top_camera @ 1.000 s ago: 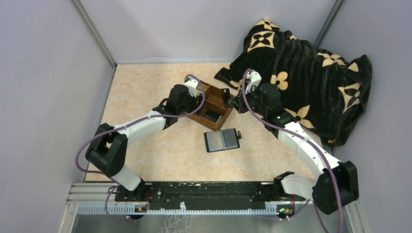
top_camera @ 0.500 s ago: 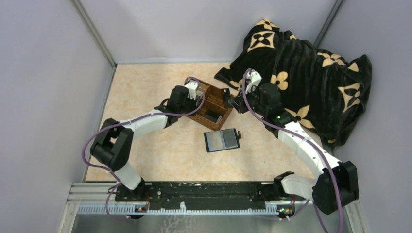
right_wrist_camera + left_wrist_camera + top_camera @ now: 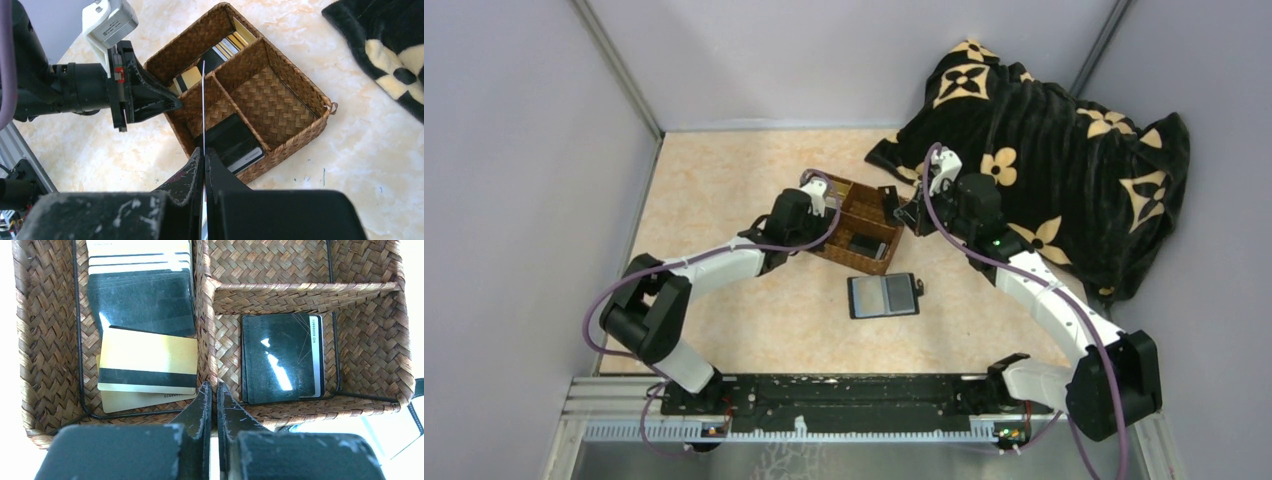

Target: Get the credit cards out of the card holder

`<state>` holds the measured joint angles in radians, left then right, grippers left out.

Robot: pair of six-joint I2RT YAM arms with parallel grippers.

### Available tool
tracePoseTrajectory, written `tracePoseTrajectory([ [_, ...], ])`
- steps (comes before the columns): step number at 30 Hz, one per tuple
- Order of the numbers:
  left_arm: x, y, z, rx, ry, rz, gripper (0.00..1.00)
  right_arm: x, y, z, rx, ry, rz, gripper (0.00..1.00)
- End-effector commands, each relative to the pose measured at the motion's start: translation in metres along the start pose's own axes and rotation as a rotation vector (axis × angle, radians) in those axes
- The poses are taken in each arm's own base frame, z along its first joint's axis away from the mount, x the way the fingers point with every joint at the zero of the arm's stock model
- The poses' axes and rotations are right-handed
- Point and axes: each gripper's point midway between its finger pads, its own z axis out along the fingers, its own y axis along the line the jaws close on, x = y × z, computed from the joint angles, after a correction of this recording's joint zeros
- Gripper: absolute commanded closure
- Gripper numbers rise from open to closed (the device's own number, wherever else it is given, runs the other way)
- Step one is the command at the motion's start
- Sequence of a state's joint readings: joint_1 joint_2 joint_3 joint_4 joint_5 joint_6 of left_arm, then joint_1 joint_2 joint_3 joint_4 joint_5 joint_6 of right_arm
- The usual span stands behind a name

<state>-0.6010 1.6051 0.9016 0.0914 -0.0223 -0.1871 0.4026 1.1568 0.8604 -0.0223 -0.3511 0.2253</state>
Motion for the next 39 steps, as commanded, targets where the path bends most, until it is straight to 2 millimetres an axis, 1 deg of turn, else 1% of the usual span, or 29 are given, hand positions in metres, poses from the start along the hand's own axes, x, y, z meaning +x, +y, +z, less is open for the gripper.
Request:
tracePoseTrajectory([
  [1, 0.034, -0.026, -0.013, 0.066, 0.108, -0.024, 0.97, -0.012, 0.003, 0.002, -0.022, -0.045, -0.005, 1.00],
  [8, 0.050, -0.054, -0.023, 0.101, 0.136, -0.055, 0.95, -0.007, 0.002, 0.004, -0.027, -0.036, -0.002, 1.00],
  [9, 0.051, -0.058, -0.024, 0.109, 0.138, -0.067, 0.93, -0.007, 0.002, 0.005, -0.030, -0.036, -0.002, 1.00],
  [11, 0.055, -0.066, -0.026, 0.122, 0.139, -0.092, 0.85, -0.006, 0.002, 0.007, -0.036, -0.032, 0.001, 1.00],
  [12, 0.056, -0.067, -0.026, 0.121, 0.138, -0.100, 0.82, -0.005, 0.002, 0.008, -0.038, -0.028, 0.003, 1.00],
  [13, 0.056, -0.067, -0.026, 0.118, 0.135, -0.110, 0.78, -0.005, 0.002, 0.010, -0.043, -0.026, 0.004, 1.00],
  [14, 0.054, -0.064, -0.026, 0.103, 0.128, -0.115, 0.69, -0.005, 0.003, 0.011, -0.050, -0.025, 0.005, 1.00],
  [15, 0.052, -0.061, -0.026, 0.086, 0.117, -0.113, 0.58, -0.004, 0.004, 0.012, -0.058, -0.022, 0.007, 1.00],
  [17, 0.043, -0.057, -0.027, 0.057, 0.089, -0.110, 0.37, -0.004, 0.005, 0.014, -0.069, -0.021, 0.009, 1.00],
  [20, 0.025, -0.051, -0.028, 0.019, 0.044, -0.102, 0.19, -0.005, 0.006, 0.017, -0.079, -0.018, 0.007, 1.00],
  [21, 0.017, -0.050, -0.029, 0.010, 0.026, -0.102, 0.14, -0.005, 0.006, 0.019, -0.085, -0.014, 0.008, 1.00],
  [22, 0.009, -0.049, -0.030, 0.002, 0.005, -0.103, 0.11, -0.005, 0.006, 0.021, -0.089, -0.008, 0.009, 1.00],
  [27, -0.035, -0.045, -0.043, 0.006, -0.113, -0.143, 0.07, -0.003, 0.014, 0.038, -0.133, 0.065, -0.003, 1.00],
  [29, -0.051, -0.039, -0.052, 0.008, -0.162, -0.173, 0.06, -0.003, 0.020, 0.046, -0.145, 0.100, -0.033, 1.00],
  [30, -0.057, -0.032, -0.055, 0.006, -0.183, -0.184, 0.05, -0.007, 0.024, 0.051, -0.155, 0.110, -0.055, 1.00],
  [32, -0.068, -0.023, -0.065, 0.015, -0.223, -0.213, 0.05, -0.006, 0.030, 0.060, -0.171, 0.151, -0.088, 1.00],
  [35, -0.078, -0.002, -0.076, 0.015, -0.256, -0.254, 0.05, -0.003, 0.037, 0.075, -0.215, 0.223, -0.139, 1.00],
  [38, -0.082, 0.016, -0.083, 0.002, -0.275, -0.270, 0.04, -0.003, 0.039, 0.089, -0.232, 0.274, -0.181, 1.00],
  [39, -0.084, 0.021, -0.084, -0.006, -0.280, -0.274, 0.04, 0.002, 0.037, 0.097, -0.236, 0.297, -0.185, 1.00],
])
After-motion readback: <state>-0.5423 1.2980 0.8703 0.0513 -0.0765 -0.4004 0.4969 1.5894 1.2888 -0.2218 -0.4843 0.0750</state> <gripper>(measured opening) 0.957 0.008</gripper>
